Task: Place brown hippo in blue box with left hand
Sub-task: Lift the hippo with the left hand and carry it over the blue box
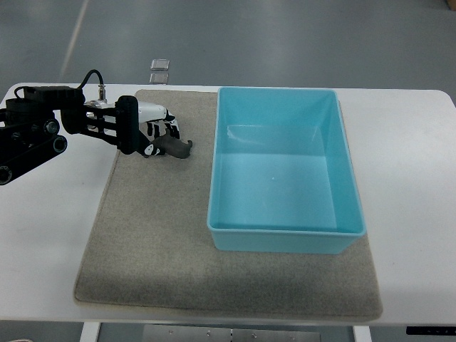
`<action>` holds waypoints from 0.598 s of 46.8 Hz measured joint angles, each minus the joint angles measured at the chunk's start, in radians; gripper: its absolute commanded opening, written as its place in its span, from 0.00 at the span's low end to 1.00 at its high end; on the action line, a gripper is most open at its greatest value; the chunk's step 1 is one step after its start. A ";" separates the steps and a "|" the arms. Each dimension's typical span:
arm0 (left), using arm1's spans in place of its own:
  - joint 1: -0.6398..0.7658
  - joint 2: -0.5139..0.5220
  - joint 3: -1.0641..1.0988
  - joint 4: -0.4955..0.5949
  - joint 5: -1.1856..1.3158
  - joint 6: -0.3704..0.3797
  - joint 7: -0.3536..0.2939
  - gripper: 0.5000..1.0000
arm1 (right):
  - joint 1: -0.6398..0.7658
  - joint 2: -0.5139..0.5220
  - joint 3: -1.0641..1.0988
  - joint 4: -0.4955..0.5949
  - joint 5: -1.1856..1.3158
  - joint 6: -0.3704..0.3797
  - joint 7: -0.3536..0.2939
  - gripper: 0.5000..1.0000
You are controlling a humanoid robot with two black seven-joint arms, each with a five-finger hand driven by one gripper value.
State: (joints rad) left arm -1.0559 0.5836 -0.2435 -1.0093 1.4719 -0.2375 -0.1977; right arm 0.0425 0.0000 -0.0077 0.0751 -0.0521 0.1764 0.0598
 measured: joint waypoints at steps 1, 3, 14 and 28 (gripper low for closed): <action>-0.001 0.000 -0.001 0.000 -0.001 0.000 0.000 0.00 | 0.000 0.000 0.000 0.000 0.000 0.000 0.000 0.87; -0.004 0.001 -0.003 0.000 -0.004 0.000 0.000 0.00 | 0.000 0.000 0.000 0.000 0.000 0.000 0.000 0.87; -0.027 0.002 -0.033 -0.001 -0.013 0.023 0.000 0.00 | 0.000 0.000 0.000 0.000 0.000 0.000 0.000 0.87; -0.077 -0.014 -0.081 -0.020 -0.013 0.048 0.000 0.00 | 0.000 0.000 0.000 0.000 0.000 0.000 0.000 0.87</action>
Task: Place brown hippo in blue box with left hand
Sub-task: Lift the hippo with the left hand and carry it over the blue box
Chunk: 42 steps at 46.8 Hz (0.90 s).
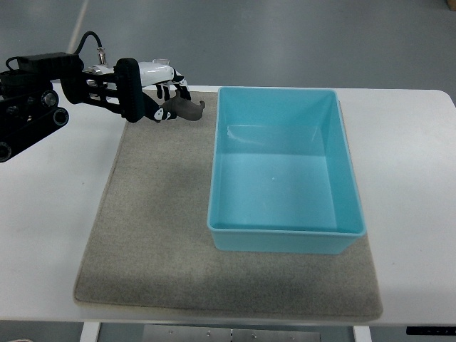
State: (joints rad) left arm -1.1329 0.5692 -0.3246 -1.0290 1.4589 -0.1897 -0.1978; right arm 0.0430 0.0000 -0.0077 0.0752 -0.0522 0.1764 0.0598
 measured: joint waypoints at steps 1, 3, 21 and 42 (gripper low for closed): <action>-0.003 -0.003 -0.005 -0.002 0.000 0.000 0.000 0.01 | 0.000 0.000 0.000 0.000 0.000 0.000 0.000 0.87; -0.008 -0.009 -0.013 -0.004 0.000 0.000 0.000 0.01 | 0.000 0.000 0.000 0.000 0.000 0.000 0.000 0.87; -0.016 -0.027 -0.044 -0.111 -0.001 0.058 0.000 0.02 | 0.000 0.000 0.000 0.000 0.000 0.000 0.000 0.87; -0.001 -0.080 -0.053 -0.206 -0.002 0.088 0.000 0.02 | 0.000 0.000 0.000 0.000 0.000 0.000 0.000 0.87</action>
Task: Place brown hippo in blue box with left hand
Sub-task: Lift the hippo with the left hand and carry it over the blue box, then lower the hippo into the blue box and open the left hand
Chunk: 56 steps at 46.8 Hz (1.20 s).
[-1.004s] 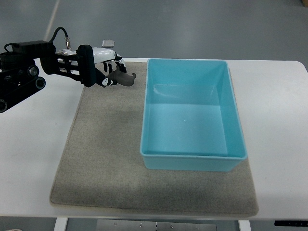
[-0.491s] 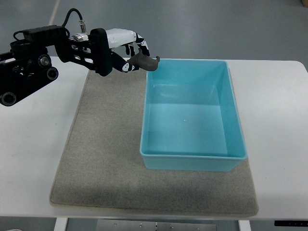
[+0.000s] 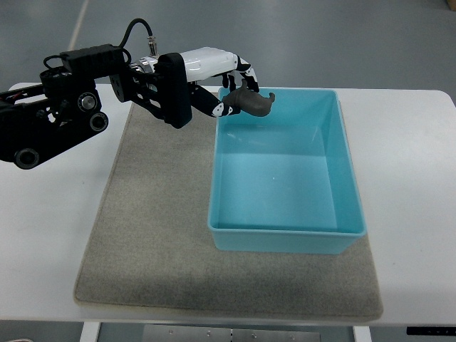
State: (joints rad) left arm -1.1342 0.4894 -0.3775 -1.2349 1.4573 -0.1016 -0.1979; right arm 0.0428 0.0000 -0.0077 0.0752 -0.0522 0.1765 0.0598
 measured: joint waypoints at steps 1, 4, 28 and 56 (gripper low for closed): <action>0.001 -0.004 0.000 0.000 0.000 0.000 0.000 0.02 | 0.000 0.000 0.000 0.000 0.000 0.000 0.000 0.87; 0.003 -0.015 -0.001 0.000 0.000 0.000 0.000 0.04 | 0.000 0.000 0.000 0.000 0.000 0.000 0.000 0.87; 0.030 -0.114 0.005 0.017 0.013 -0.005 0.000 0.08 | 0.000 0.000 0.000 0.000 0.000 0.000 0.000 0.87; 0.078 -0.162 0.042 0.061 0.017 -0.020 0.002 0.17 | 0.000 0.000 0.000 0.000 0.000 0.000 0.000 0.87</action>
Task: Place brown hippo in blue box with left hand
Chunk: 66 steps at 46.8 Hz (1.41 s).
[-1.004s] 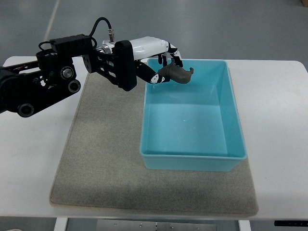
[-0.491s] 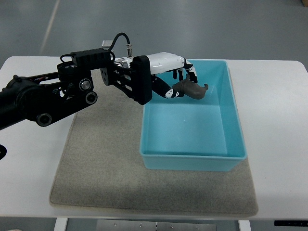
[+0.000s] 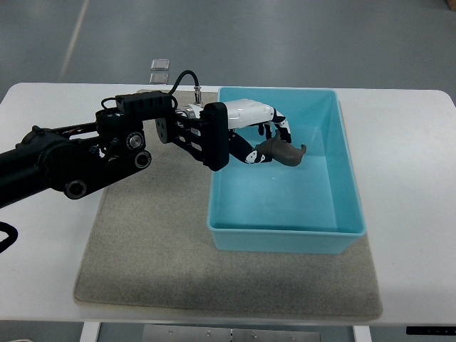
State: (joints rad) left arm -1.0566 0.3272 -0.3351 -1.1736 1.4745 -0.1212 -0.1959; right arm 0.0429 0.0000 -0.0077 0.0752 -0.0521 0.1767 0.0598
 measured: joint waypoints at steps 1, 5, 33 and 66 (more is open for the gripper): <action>0.001 0.000 0.001 0.001 0.000 0.000 0.001 0.17 | 0.000 0.000 0.000 0.000 0.000 0.000 0.000 0.87; 0.006 -0.001 0.002 0.003 0.000 0.000 0.002 0.26 | 0.000 0.000 0.000 0.000 0.000 0.000 0.000 0.87; 0.019 -0.003 -0.001 -0.002 -0.017 0.000 0.001 0.53 | 0.000 0.000 0.000 0.000 0.000 0.000 0.000 0.87; 0.003 0.009 -0.151 0.195 -0.089 0.019 -0.012 0.54 | 0.000 0.000 0.000 0.000 0.000 0.000 0.000 0.87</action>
State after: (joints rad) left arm -1.0538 0.3362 -0.4857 -0.9787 1.3856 -0.1024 -0.2081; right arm 0.0430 0.0000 -0.0076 0.0750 -0.0522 0.1763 0.0598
